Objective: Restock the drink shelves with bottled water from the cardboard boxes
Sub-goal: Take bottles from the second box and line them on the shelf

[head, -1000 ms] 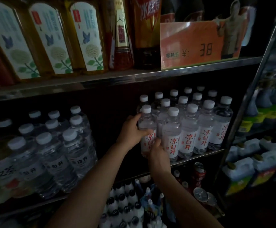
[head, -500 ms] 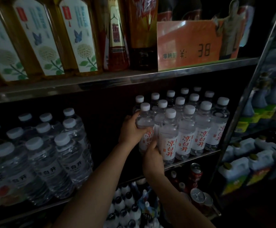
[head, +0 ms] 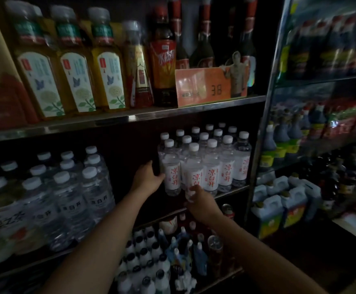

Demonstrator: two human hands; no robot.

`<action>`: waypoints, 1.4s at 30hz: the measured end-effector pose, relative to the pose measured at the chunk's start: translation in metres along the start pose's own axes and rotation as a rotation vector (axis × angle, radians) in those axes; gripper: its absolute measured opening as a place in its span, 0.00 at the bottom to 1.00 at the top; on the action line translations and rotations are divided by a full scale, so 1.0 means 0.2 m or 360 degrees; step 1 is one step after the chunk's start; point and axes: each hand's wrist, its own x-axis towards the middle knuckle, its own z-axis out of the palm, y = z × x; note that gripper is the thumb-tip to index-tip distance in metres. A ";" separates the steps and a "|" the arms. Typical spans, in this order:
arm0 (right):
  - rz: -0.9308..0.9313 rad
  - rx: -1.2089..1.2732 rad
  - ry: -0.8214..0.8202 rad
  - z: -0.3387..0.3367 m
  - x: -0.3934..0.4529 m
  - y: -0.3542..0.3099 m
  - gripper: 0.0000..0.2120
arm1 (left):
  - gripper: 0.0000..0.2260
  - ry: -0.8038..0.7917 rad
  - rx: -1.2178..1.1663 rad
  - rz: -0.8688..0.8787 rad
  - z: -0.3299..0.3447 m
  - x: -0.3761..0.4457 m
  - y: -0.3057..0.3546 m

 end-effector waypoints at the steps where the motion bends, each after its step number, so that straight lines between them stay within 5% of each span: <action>1: 0.0025 -0.0001 0.0010 -0.04 -0.04 0.01 0.25 | 0.29 -0.0041 -0.0003 -0.0019 -0.01 -0.06 0.00; 21: 0.0217 -0.0418 0.0378 -0.43 -1.17 0.32 0.33 | 0.32 -0.0397 0.0469 0.0466 0.27 -1.18 0.23; 33: 0.0631 -0.0504 0.0136 -0.60 -2.20 1.22 0.29 | 0.25 -0.0601 0.0173 0.0607 1.10 -2.12 0.52; 42: 0.1044 -0.0218 0.0060 -0.35 -2.70 1.88 0.32 | 0.22 -0.1044 0.0069 0.0657 1.86 -2.55 0.41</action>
